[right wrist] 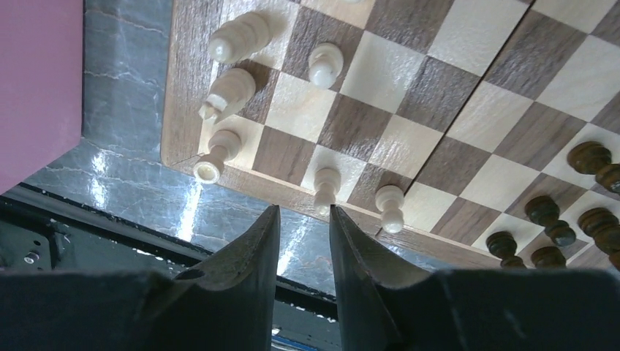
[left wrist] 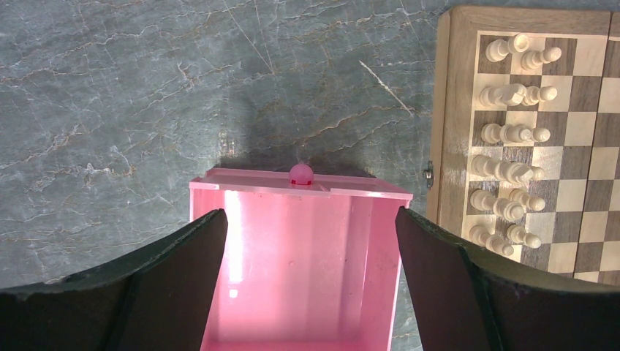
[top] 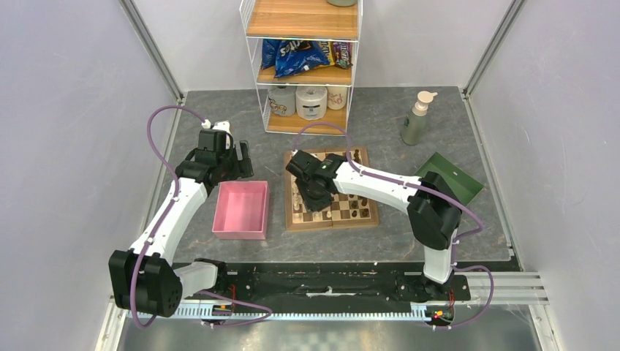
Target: Set up the chess pieces on the board
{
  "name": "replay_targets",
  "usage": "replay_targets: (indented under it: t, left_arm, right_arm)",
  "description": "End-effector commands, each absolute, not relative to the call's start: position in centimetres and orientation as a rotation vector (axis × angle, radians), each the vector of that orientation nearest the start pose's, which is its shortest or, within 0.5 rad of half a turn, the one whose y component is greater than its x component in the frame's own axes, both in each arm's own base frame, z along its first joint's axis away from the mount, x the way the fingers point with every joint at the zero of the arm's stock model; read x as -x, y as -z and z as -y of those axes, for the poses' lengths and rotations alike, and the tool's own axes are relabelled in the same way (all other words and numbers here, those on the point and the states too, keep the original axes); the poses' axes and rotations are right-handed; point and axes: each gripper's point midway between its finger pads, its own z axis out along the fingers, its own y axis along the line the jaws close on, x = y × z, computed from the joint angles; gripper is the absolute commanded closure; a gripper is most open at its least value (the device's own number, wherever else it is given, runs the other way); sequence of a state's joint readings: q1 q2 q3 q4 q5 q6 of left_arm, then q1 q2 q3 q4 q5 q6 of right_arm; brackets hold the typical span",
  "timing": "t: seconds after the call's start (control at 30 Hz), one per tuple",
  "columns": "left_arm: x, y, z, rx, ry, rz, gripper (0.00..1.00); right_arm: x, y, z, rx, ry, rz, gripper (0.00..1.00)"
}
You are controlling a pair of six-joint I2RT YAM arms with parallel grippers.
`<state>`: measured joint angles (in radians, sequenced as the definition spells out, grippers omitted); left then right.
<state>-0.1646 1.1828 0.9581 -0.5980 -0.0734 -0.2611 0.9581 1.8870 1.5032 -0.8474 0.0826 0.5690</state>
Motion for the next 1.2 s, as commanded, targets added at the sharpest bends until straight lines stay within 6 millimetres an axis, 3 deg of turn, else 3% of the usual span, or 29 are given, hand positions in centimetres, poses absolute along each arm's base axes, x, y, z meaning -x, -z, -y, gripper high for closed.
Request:
replay_targets:
  t: [0.0,0.4,0.67,0.83,1.17]
  left_arm:
    - [-31.3,-16.2,5.1,0.170,0.135,-2.356,0.08]
    - [-31.4,-16.1,5.2,0.168,0.140,-2.362,0.08]
    - [-31.4,-16.0,5.2,0.170,0.139,-2.366,0.08]
    - [-31.4,-16.0,5.1,0.168,0.136,-2.365,0.08]
    - [-31.4,-16.0,5.1,0.170,0.133,-2.364,0.08]
  right_arm:
    - [-22.1,-7.7,-33.5,0.517,-0.228,-2.790,0.62]
    - [-22.0,-6.7,-32.9,0.528,-0.162,-2.806,0.63]
    - [-21.8,-6.3,-33.2,0.547,-0.173,-2.821,0.77]
    - [-22.1,-6.4,-33.8,0.557,-0.187,-2.814,0.83]
    - [-24.5,-7.4,-36.3,0.538,-0.226,-2.743,0.84]
